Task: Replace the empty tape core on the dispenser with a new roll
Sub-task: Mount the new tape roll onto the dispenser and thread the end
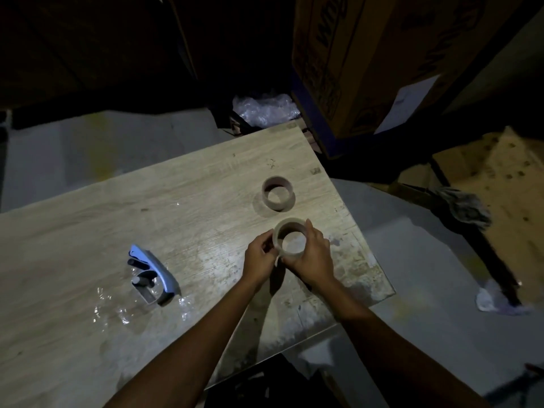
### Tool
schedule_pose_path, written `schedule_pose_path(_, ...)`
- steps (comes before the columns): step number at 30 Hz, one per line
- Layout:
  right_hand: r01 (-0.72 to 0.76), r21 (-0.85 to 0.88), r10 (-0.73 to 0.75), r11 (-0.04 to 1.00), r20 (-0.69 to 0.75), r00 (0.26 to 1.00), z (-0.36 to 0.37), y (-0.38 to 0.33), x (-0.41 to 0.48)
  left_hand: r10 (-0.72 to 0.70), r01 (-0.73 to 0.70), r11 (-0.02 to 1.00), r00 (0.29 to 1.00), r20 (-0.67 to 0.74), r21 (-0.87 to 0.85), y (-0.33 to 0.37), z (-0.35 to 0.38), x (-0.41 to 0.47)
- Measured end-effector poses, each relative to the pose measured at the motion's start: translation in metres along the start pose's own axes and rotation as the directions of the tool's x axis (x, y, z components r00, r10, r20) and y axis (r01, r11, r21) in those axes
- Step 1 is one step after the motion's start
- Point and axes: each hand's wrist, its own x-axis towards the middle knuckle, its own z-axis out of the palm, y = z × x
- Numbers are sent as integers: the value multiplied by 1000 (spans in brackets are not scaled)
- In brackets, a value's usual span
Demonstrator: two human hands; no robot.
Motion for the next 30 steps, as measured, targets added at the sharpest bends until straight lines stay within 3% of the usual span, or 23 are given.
schedule_pose_path(4, 59, 5, -59, 998, -36, 998, 1, -25, -16, 4, -8, 999, 996, -92, -37, 8, -21, -14)
schedule_pose_path(13, 306, 86, -298, 948, -90, 950, -1, -109, -62, 123, -180, 957, 962, -245, -228, 35, -106, -69)
schedule_pose_path(16, 367, 199, -354, 909, -96, 930, -4, -150, -83, 102, -223, 907, 940, -327, -357, 48, -137, -93)
schedule_pose_path(18, 384, 343, -384, 857, -70, 921, -5, -176, -99, 50, -257, 820, 922, -383, -512, 60, -159, -109)
schedule_pose_path(21, 319, 583, -418, 747, 39, 908, 2, -208, -120, -41, -261, 622, 931, -364, -738, 79, -192, -135)
schedule_pose_path(24, 206, 773, -475, 601, 138, 869, 17, -230, -133, 0, -291, 508, 941, -337, -811, 95, -220, -156)
schedule_pose_path(27, 78, 850, -511, 522, 238, 826, 33, -246, -145, 29, -337, 494, 928, -372, -802, 102, -243, -172)
schedule_pose_path(30, 32, 861, -546, 508, 293, 785, 46, -259, -154, 51, -377, 586, 901, -432, -717, 100, -264, -185)
